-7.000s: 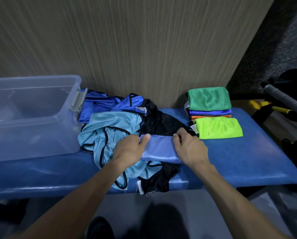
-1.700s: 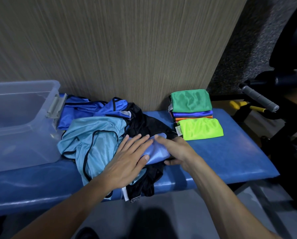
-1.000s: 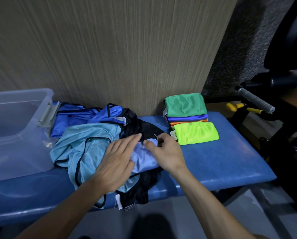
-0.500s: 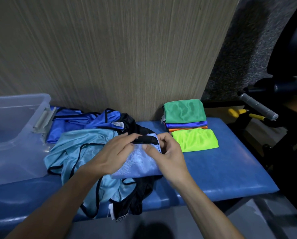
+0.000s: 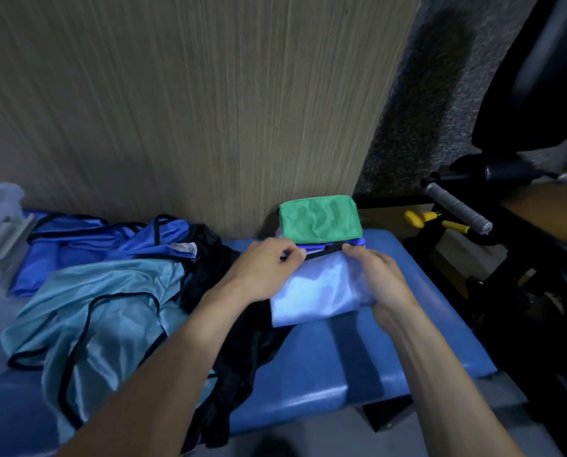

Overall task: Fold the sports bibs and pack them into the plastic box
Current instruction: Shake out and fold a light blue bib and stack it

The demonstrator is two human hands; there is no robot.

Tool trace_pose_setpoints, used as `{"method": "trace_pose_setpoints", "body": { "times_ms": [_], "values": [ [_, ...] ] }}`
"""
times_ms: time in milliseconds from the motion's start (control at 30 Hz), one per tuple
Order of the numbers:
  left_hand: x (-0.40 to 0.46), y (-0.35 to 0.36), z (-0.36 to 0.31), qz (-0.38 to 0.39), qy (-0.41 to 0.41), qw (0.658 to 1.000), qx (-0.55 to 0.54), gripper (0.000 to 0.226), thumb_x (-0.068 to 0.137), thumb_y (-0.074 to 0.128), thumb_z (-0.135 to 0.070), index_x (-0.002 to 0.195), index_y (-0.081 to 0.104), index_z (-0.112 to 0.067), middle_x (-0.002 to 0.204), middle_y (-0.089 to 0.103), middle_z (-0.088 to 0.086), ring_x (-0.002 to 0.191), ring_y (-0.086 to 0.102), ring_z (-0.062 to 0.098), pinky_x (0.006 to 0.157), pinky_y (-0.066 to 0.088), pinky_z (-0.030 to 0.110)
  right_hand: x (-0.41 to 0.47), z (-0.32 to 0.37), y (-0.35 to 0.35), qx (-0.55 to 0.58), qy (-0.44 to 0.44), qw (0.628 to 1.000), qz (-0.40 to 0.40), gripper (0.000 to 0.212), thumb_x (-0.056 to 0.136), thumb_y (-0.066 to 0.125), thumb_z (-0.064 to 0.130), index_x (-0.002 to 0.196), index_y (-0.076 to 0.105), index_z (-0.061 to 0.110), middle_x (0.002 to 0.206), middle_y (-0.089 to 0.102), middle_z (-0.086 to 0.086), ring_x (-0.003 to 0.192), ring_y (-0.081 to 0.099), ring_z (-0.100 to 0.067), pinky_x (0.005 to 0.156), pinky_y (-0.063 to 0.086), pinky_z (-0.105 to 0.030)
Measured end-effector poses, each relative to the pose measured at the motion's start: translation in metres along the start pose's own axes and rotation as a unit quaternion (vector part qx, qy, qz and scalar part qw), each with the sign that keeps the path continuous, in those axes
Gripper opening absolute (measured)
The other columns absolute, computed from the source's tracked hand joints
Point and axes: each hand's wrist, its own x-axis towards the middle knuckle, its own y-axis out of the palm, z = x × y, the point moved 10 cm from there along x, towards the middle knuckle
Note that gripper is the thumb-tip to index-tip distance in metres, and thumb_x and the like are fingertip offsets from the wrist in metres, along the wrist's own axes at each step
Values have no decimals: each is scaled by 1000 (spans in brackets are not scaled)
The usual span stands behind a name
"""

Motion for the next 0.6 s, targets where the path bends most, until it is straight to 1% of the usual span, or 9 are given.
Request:
{"method": "trace_pose_setpoints", "body": {
  "times_ms": [100,167,233,300,400,467,533,567,600],
  "values": [
    [17,14,-1,-39,-34,995,-81,22,96,63,-42,86,72,-24,91,75,-9,95,68,11,85,53,30,23,-2,-22,0,6,999,-53,35,79,78,38,94,70,8,95,73,-10,86,67,-27,75,50,-36],
    [24,16,5,-84,-71,980,-165,13,94,70,-36,87,72,-25,93,75,-8,94,69,9,82,50,24,36,2,-35,-3,-11,996,-93,32,78,78,39,84,66,9,85,68,-8,81,63,-27,73,47,-36],
    [24,21,13,-117,-98,962,-226,6,93,73,-29,88,72,-25,91,74,-10,90,67,7,77,47,18,45,6,-45,-45,-32,989,-134,31,82,76,39,75,58,14,77,62,-6,76,58,-25,71,43,-35],
    [21,30,17,-125,-112,958,-234,3,92,74,-23,91,72,-25,88,71,-13,86,65,7,78,47,19,50,8,-48,-123,-46,978,-161,33,85,72,41,73,55,15,74,58,-5,77,57,-26,70,42,-34],
    [19,31,24,-129,-121,960,-217,8,92,71,-15,95,73,-22,89,72,-11,89,69,9,85,53,23,52,8,-45,-174,-50,969,-170,37,88,67,38,68,47,15,67,52,-2,79,55,-29,70,39,-34],
    [15,17,22,-154,-106,968,-166,11,93,67,-12,98,72,-20,96,71,-8,90,68,8,89,53,28,53,11,-43,-197,-58,963,-173,36,89,64,39,69,46,15,67,51,-1,81,55,-31,71,40,-36],
    [5,-1,0,-213,-19,976,-48,16,91,64,-11,102,70,-19,104,65,-7,95,62,14,90,51,32,54,13,-40,-222,-59,959,-169,34,90,62,39,72,46,15,70,54,-2,85,57,-33,72,41,-38],
    [-1,-4,-18,-226,38,973,11,17,90,62,-13,104,69,-20,107,62,-7,97,58,17,89,49,33,54,12,-38,-230,-57,957,-166,33,90,62,39,74,46,15,72,55,-3,89,58,-35,74,43,-39],
    [-7,2,-34,-216,84,971,54,19,90,60,-18,106,69,-22,109,60,-8,99,54,18,88,47,34,55,12,-35,-233,-57,957,-164,32,90,61,40,75,47,15,76,57,-4,94,59,-36,78,44,-41]
  ]
}}
